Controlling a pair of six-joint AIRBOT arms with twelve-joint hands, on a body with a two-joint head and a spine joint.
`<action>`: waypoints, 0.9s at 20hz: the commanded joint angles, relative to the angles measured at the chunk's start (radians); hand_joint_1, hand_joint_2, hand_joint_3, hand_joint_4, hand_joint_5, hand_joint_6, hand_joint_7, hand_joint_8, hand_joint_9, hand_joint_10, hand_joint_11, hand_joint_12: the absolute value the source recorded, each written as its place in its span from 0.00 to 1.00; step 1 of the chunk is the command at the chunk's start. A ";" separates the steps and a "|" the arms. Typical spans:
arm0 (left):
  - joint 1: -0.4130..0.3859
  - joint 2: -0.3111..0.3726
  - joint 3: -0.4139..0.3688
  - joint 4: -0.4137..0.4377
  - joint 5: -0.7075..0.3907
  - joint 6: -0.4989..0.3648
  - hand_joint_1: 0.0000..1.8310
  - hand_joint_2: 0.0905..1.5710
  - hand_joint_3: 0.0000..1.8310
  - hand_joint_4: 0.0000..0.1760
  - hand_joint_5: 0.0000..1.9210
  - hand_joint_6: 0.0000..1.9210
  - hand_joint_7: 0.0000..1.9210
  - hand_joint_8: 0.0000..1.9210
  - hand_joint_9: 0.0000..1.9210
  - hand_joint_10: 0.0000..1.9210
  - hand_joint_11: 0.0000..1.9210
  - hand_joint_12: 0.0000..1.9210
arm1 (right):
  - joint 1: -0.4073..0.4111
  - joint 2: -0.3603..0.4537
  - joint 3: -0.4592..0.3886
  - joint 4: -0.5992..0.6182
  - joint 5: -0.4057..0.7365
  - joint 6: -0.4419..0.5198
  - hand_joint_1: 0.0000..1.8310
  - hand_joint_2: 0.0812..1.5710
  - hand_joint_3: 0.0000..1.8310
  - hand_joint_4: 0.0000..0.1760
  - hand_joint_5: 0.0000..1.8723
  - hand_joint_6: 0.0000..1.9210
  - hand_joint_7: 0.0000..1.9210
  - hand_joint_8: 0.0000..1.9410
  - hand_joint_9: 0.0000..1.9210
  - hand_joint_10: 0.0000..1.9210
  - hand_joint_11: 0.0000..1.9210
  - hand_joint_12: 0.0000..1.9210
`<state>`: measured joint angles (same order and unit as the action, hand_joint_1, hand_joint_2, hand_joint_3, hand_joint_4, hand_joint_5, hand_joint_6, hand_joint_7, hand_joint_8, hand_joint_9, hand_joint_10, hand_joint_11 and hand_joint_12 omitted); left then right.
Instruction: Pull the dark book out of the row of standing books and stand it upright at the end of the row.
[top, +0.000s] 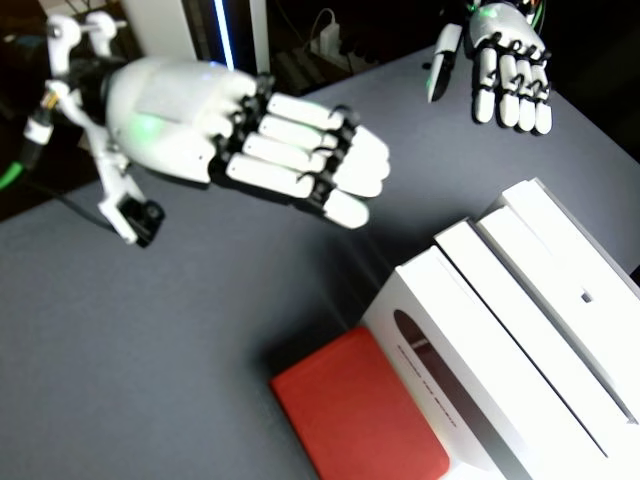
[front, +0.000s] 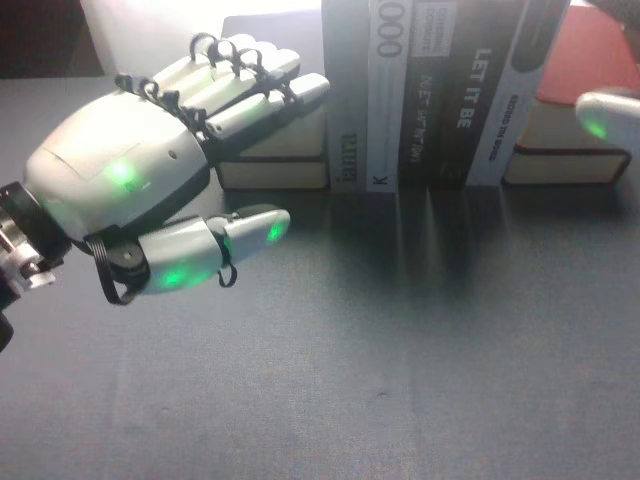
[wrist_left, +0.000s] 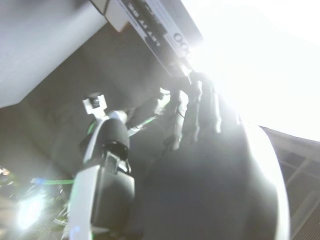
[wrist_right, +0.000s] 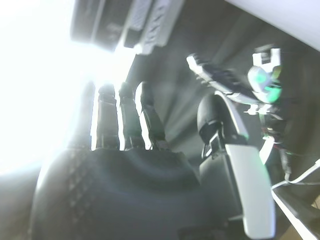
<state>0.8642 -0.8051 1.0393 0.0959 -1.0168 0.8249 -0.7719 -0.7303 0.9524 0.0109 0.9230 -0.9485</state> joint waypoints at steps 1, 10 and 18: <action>-0.018 0.007 -0.004 -0.008 -0.117 0.003 0.13 0.90 0.00 0.40 0.03 0.00 0.00 0.00 0.00 0.00 0.00 0.00 | 0.029 -0.010 0.010 0.016 0.085 -0.012 0.23 0.88 0.00 0.00 0.03 0.15 0.00 0.00 0.00 0.00 0.00 0.00; 0.000 -0.003 -0.001 -0.010 -0.113 -0.004 0.14 0.92 0.00 0.24 0.05 0.01 0.00 0.00 0.00 0.00 0.00 0.00 | 0.242 -0.138 0.133 0.127 -0.100 -0.175 0.04 0.90 0.00 0.00 0.15 0.12 0.00 0.00 0.00 0.00 0.00 0.00; 0.010 -0.008 0.001 -0.018 -0.117 -0.007 0.10 0.92 0.00 0.27 0.05 0.00 0.00 0.00 0.00 0.00 0.00 0.00 | 0.266 -0.155 0.148 0.168 -0.160 -0.243 0.00 0.86 0.00 0.00 0.21 0.14 0.00 0.00 0.00 0.00 0.00 0.00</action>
<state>0.8864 -0.8066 1.0389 0.0860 -1.0107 0.8185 -0.5228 -0.8814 1.0966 0.1806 0.6479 -1.1877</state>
